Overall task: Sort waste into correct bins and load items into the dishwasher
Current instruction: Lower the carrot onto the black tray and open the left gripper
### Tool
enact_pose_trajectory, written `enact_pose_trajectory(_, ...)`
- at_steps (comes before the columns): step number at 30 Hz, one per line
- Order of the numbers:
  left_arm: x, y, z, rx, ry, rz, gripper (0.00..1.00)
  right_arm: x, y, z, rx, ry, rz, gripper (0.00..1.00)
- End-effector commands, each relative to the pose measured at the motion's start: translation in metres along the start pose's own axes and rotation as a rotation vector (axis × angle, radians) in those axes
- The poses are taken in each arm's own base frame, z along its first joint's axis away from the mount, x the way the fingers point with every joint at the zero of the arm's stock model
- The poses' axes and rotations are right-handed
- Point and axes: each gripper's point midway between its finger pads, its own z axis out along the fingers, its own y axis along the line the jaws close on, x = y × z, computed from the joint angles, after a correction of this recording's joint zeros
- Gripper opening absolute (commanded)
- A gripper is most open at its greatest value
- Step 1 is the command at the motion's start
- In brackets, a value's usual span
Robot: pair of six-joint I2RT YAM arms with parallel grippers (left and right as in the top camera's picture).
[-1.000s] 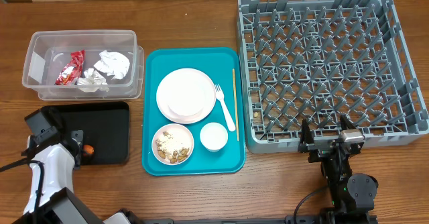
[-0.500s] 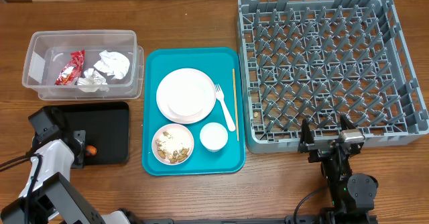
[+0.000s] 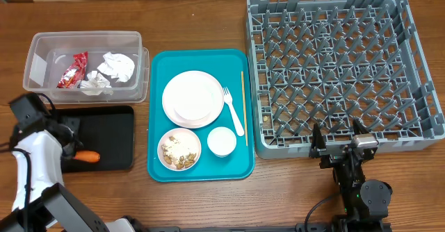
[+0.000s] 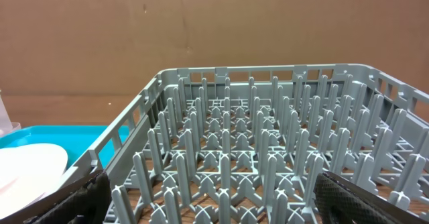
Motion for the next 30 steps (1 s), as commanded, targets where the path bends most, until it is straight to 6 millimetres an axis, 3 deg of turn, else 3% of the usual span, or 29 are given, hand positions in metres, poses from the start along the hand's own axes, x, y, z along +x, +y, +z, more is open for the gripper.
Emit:
enact_pose_trajectory(1, -0.006, -0.02, -0.02, 0.06, 0.03, 0.047, 0.44, 0.002, 0.0, 0.0, 0.002, -0.005, -0.002, 1.0)
enact_pose_trajectory(4, -0.005, -0.021, -0.038, 0.051, 0.049, 0.061, 0.29, 0.002, 0.0, 0.0, 0.002, -0.005, -0.002, 1.0)
enact_pose_trajectory(6, 0.001, -0.025, -0.05, 0.075, 0.075, 0.114, 0.09, 0.002, 0.0, 0.0, 0.002, -0.005, -0.002, 1.0)
enact_pose_trajectory(7, 0.006, -0.028, -0.054, 0.099, 0.092, 0.142, 0.05, 0.002, 0.0, 0.0, 0.002, -0.005, -0.002, 1.0)
enact_pose_trajectory(17, 0.076, -0.063, -0.088, 0.451, 0.401, 0.418, 0.04, 0.002, 0.0, 0.0, 0.002, -0.005, -0.002, 1.0)
enact_pose_trajectory(25, 0.113, -0.061, -0.098, 0.457, 0.524, 0.493, 0.04, 0.002, 0.0, 0.0, 0.002, -0.005, -0.002, 1.0)
enact_pose_trajectory(30, 0.147, -0.07, -0.104, 0.46, 0.585, 0.6, 0.04, 0.002, 0.0, 0.0, 0.002, -0.005, -0.002, 1.0)
